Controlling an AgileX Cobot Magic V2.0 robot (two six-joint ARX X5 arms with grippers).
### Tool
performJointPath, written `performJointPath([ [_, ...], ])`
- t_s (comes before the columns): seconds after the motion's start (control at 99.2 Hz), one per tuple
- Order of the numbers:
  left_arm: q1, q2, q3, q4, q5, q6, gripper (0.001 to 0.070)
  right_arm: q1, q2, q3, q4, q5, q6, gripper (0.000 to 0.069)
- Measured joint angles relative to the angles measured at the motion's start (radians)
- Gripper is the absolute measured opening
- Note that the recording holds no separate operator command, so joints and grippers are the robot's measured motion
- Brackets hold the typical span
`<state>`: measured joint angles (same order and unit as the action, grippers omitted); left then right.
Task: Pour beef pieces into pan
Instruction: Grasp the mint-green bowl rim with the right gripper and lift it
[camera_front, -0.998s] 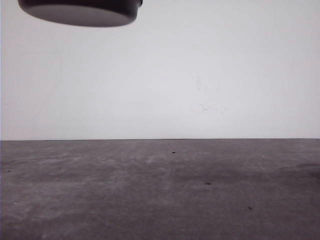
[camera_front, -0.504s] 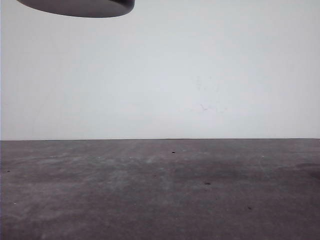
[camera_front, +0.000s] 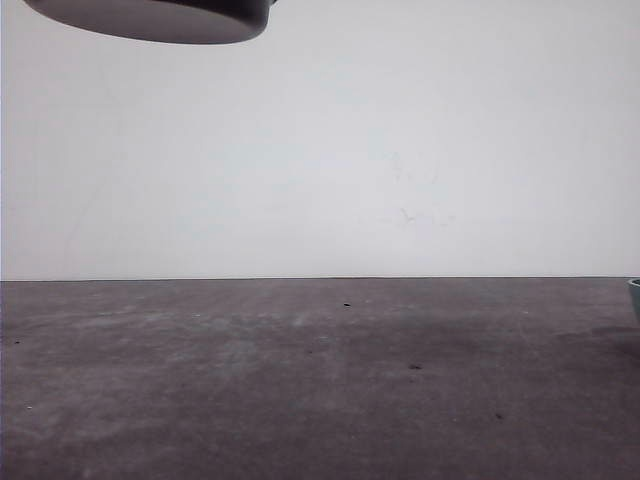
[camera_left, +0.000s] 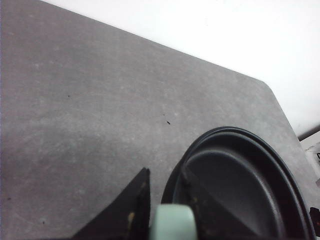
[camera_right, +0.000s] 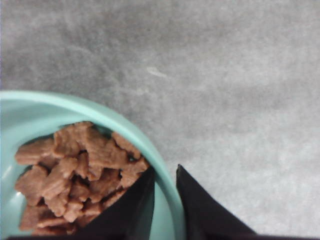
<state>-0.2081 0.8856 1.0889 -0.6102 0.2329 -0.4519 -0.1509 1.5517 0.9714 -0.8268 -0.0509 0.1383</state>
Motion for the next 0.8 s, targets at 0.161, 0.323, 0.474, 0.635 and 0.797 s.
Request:
performJointPath([
  [0.161, 0.000, 0.010, 0.000, 0.000, 0.000, 0.008, 0.0058, 0.000, 0.001, 0.000, 0.012, -0.001, 0.000, 0.0072],
  [0.323, 0.000, 0.025, 0.000, 0.000, 0.000, 0.010, 0.0058, -0.001, 0.000, 0.000, 0.020, -0.018, -0.008, 0.0038],
  [0.474, 0.000, 0.036, 0.000, 0.000, 0.000, 0.012, 0.0058, -0.002, 0.002, 0.000, 0.066, -0.101, -0.010, 0.0030],
  [0.635, -0.003, 0.048, 0.000, -0.001, -0.002, 0.014, 0.0058, 0.011, -0.002, 0.000, 0.131, -0.208, 0.021, 0.0017],
  [0.797, -0.020, 0.064, 0.000, -0.014, -0.001, 0.014, 0.0058, 0.047, -0.082, -0.006, 0.179, -0.233, 0.065, 0.0016],
])
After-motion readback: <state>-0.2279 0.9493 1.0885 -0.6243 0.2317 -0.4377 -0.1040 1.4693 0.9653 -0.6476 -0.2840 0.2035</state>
